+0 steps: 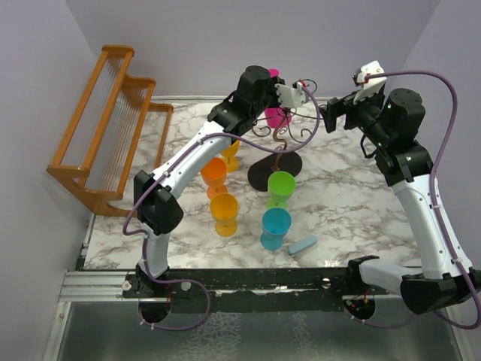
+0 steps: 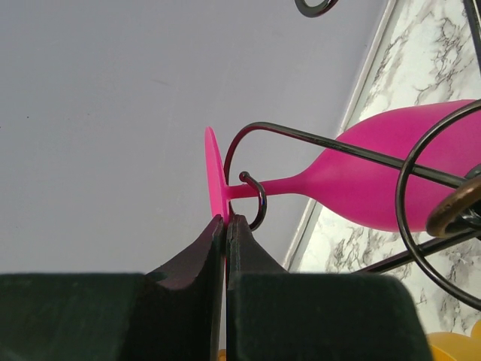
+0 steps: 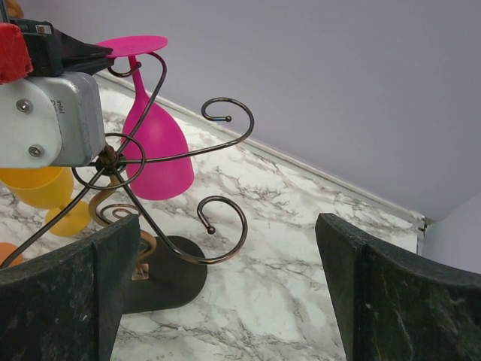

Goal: Place the wine glass upside down on the wine glass rack

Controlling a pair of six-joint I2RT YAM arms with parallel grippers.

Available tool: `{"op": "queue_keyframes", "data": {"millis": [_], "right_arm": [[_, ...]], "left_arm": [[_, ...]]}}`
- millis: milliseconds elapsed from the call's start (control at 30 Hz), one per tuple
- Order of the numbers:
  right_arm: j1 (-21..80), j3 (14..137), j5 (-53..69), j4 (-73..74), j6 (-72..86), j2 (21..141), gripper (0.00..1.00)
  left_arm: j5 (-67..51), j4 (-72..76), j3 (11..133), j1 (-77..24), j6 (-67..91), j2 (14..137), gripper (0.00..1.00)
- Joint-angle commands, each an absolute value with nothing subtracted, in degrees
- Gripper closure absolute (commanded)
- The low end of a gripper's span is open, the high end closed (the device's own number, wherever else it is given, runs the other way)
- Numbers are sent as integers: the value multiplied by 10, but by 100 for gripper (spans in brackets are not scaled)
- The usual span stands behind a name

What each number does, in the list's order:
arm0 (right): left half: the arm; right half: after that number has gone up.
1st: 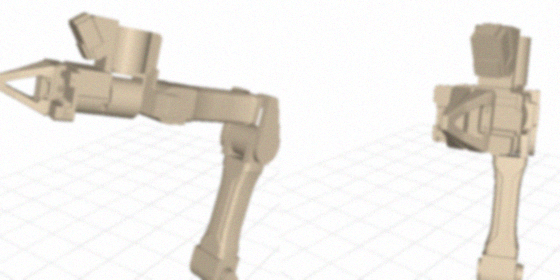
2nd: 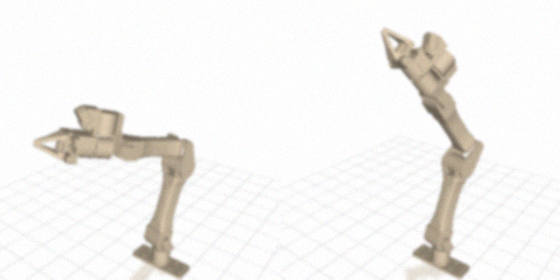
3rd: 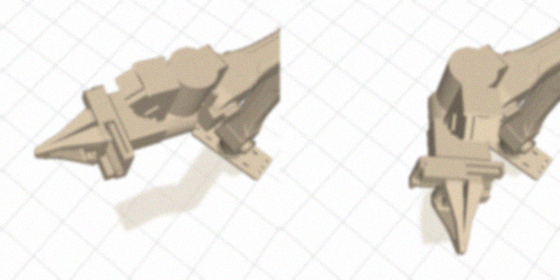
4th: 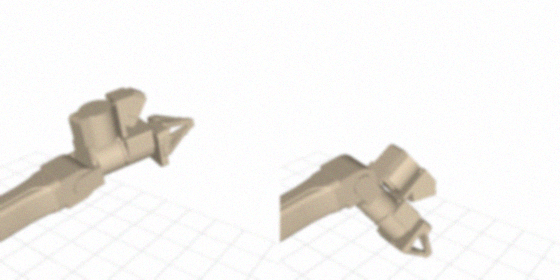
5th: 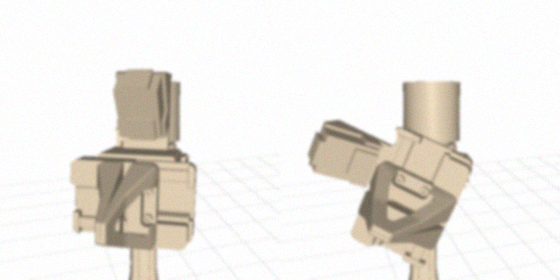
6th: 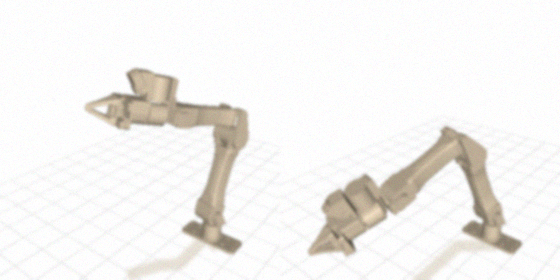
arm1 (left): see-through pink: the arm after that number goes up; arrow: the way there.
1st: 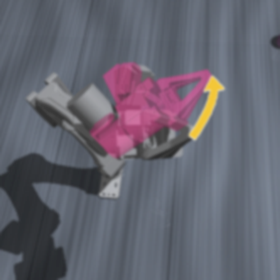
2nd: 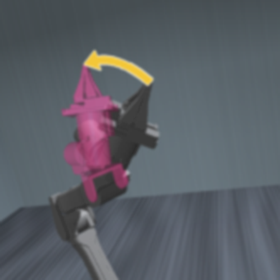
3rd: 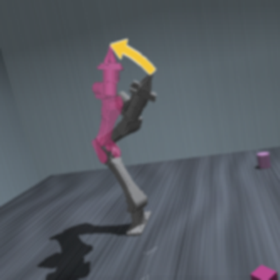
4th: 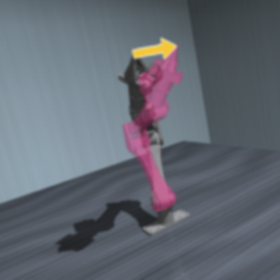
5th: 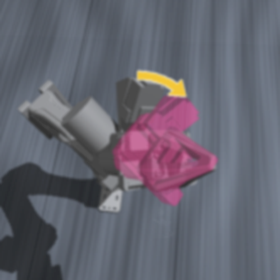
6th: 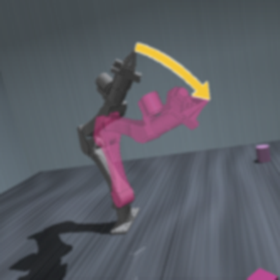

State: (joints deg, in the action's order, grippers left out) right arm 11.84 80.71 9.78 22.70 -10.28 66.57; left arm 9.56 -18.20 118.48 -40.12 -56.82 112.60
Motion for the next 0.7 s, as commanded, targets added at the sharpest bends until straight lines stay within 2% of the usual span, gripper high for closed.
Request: {"op": "queue_keyframes", "data": {"millis": [0, 467, 667], "right_arm": [[112, 804, 102, 213, -102, 652, 0], [109, 802, 105, 212, -102, 650, 0], [107, 800, 103, 209, -99, 650, 0]], "left_arm": [[80, -187, 1176, -405, -546, 1096, 97], [66, -190, 1157, -407, -540, 1080, 95], [71, -177, 1141, -408, -540, 1071, 87]]}}
